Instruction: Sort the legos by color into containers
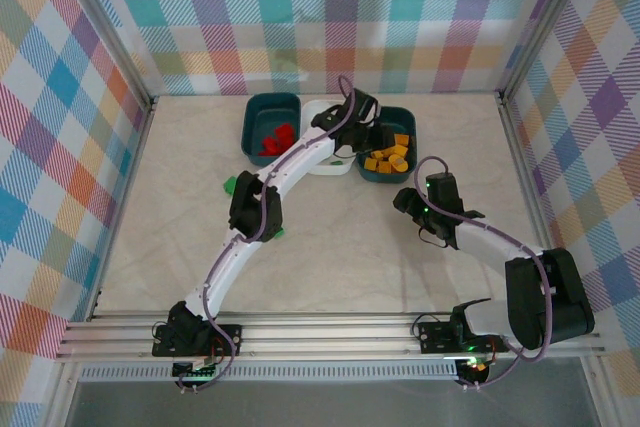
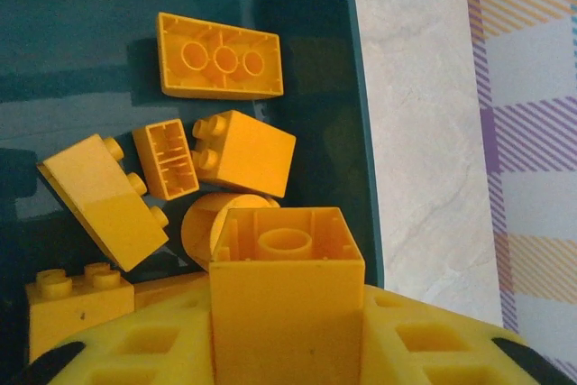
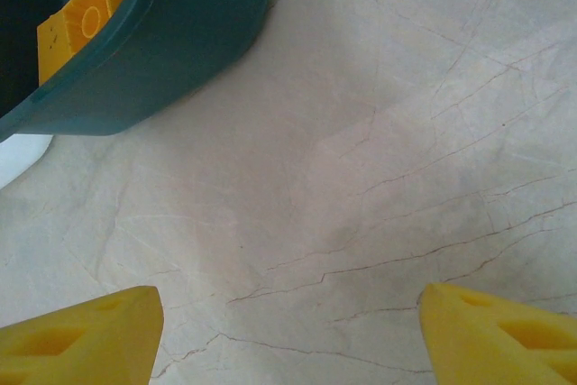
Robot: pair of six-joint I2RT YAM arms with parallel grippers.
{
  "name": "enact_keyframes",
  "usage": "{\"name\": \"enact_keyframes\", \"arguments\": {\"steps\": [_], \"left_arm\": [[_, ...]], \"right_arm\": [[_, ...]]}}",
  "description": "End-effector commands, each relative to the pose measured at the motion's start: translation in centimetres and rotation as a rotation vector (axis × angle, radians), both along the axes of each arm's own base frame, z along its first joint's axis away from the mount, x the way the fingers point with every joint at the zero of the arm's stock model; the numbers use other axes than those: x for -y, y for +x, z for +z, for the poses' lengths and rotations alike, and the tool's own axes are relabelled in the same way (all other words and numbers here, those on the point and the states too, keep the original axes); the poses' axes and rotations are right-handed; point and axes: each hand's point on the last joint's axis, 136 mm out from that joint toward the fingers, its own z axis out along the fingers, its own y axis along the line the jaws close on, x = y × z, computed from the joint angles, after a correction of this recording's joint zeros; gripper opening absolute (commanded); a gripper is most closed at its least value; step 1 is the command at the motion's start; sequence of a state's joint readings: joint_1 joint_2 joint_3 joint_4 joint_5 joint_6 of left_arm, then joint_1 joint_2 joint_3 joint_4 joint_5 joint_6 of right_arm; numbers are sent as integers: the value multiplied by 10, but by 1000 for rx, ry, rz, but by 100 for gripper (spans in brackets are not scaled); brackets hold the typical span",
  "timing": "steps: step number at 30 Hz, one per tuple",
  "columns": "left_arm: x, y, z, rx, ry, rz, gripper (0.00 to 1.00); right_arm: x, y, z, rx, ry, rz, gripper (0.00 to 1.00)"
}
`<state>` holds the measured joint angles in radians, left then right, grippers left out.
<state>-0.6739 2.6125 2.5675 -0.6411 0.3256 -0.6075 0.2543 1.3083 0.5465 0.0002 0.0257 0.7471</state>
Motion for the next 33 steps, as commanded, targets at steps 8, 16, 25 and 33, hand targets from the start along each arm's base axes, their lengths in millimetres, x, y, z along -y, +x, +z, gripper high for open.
{"name": "enact_keyframes", "arguments": {"steps": [8,16,25,33], "left_arm": [[-13,-5,88,164,-4,-8,82],[-97,-30,108,193,242,132,83],[-304,-79,48,-121,363,715,85],[-415,-139,-22,-404,416,964,84]], "right_arm": [[1,7,14,51,5,-6,76],[-2,7,17,62,20,8,76],[-8,8,11,46,46,21,76],[-10,7,16,57,60,26,76]]}}
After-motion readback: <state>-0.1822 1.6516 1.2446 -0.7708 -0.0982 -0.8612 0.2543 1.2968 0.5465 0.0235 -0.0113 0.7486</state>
